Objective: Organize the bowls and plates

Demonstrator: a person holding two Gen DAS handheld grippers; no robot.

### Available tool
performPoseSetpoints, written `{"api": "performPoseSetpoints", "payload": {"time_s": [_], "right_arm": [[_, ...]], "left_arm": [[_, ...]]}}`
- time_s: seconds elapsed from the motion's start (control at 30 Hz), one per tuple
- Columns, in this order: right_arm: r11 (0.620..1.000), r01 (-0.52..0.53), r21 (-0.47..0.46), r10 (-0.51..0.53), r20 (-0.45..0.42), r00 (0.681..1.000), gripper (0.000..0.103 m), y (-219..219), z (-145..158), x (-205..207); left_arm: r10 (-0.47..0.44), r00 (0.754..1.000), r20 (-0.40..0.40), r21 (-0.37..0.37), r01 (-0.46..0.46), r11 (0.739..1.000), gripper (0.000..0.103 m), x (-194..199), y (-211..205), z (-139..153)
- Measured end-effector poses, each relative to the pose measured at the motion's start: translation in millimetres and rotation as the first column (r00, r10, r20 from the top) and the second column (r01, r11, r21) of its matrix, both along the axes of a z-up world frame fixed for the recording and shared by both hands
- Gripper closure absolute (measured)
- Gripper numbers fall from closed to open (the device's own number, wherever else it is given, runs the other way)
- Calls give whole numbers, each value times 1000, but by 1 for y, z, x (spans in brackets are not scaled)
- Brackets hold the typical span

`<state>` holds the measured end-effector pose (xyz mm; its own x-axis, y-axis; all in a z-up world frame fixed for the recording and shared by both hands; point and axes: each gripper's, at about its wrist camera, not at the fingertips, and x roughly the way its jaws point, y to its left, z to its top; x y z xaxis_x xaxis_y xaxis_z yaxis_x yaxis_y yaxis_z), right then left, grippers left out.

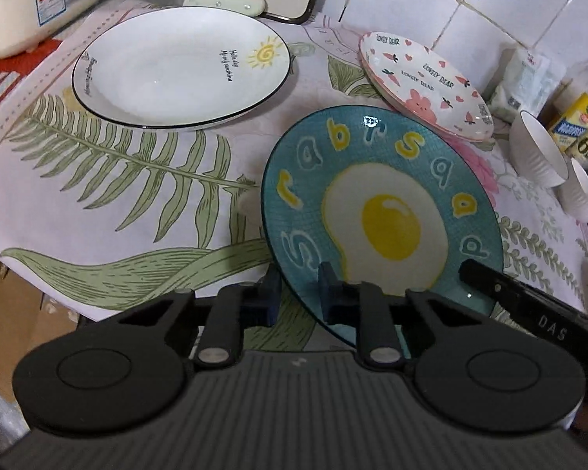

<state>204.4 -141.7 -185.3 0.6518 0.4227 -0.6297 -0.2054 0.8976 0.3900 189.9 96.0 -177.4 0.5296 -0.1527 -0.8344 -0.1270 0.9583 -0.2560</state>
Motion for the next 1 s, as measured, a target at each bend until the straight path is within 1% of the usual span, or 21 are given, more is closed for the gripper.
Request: {"api": "performPoseSetpoints", "payload": {"time_s": [0.1, 0.23, 0.43, 0.57, 0.77, 1.0], "right_arm": [[1000, -2, 8, 2, -2, 1000, 83, 0, -1, 1], [1000, 6, 16, -6, 8, 1000, 81, 1, -4, 3], [999, -29, -41, 30, 31, 999, 81, 5, 4, -4], [999, -23, -31, 24, 37, 999, 81, -5, 10, -16], [999, 1, -43, 1, 41, 999, 80, -22, 27, -43], [998, 35, -57, -32, 66, 997, 80, -54, 46, -64]], "left_arm": [[6, 1000, 3, -6, -6, 1000, 84, 1, 0, -2], [27, 1000, -8, -38, -27, 999, 84, 3, 2, -5], [-35, 999, 17, 64, 33, 997, 82, -4, -13, 8], [-73, 997, 37, 98, 69, 993, 82, -16, -22, 18], [-121, 991, 52, 99, 116, 988, 82, -31, -43, 40], [-172, 982, 84, 75, 166, 983, 82, -34, -76, 61]]}}
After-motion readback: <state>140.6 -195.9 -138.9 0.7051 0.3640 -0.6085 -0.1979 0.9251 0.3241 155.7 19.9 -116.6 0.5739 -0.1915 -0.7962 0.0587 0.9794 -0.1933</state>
